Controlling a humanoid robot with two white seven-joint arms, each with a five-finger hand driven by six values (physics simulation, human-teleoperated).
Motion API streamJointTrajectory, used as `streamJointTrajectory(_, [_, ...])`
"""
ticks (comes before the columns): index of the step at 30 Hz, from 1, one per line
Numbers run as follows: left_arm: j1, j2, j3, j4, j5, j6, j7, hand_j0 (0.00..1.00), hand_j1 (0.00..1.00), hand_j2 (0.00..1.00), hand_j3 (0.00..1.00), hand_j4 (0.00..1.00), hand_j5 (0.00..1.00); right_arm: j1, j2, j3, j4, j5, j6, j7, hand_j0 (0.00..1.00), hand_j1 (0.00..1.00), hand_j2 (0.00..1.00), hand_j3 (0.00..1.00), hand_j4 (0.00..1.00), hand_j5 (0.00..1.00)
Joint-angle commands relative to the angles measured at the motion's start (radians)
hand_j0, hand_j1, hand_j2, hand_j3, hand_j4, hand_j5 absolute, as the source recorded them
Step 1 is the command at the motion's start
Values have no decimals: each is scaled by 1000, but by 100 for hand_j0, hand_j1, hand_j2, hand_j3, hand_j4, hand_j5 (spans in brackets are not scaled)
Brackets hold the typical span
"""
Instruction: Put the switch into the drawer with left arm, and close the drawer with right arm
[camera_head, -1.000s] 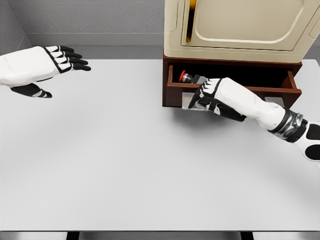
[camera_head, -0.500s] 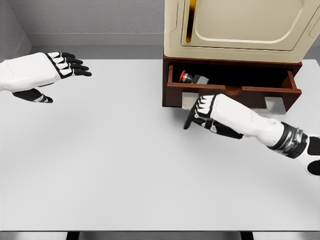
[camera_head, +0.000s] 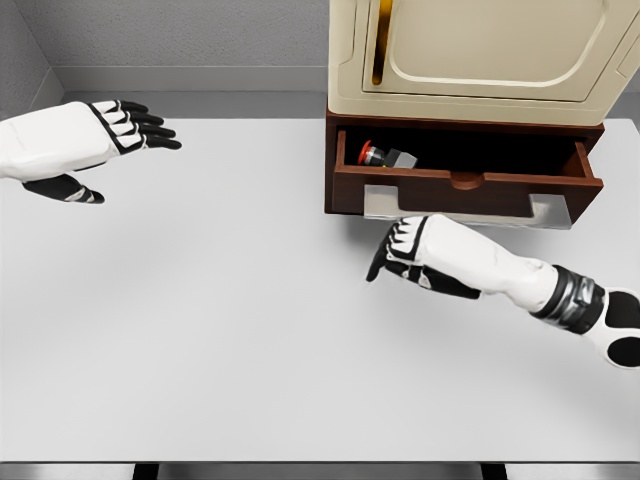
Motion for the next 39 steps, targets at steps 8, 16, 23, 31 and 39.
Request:
streamJointTrajectory(8, [0, 1, 8, -2, 5, 2, 1, 100, 100, 100, 100, 100, 100, -18, 23, -11, 89, 3, -1, 0, 44, 44, 44, 44, 44, 44])
streamJointTrajectory(16, [0, 3, 10, -2, 8, 2, 1, 100, 100, 100, 100, 100, 100, -92, 63, -11, 163, 0, -1, -1, 43, 43, 43, 43, 43, 43])
streamJointTrajectory(23, [0, 3, 17, 0, 8, 2, 1, 100, 100, 100, 100, 100, 100, -121, 83, -11, 194, -1, -1, -1, 42, 42, 42, 42, 42, 42])
streamJointTrajectory(31, [0, 3, 19, -2, 10, 2, 1, 100, 100, 100, 100, 100, 100, -84, -27, -14, 19, 13, -1, 2, 43, 43, 43, 43, 43, 43])
streamJointTrajectory(39, [0, 14, 20, -2, 10, 2, 1, 100, 100, 100, 100, 100, 100, -95, 104, -9, 180, 54, -1, 2, 42, 42, 42, 42, 42, 42])
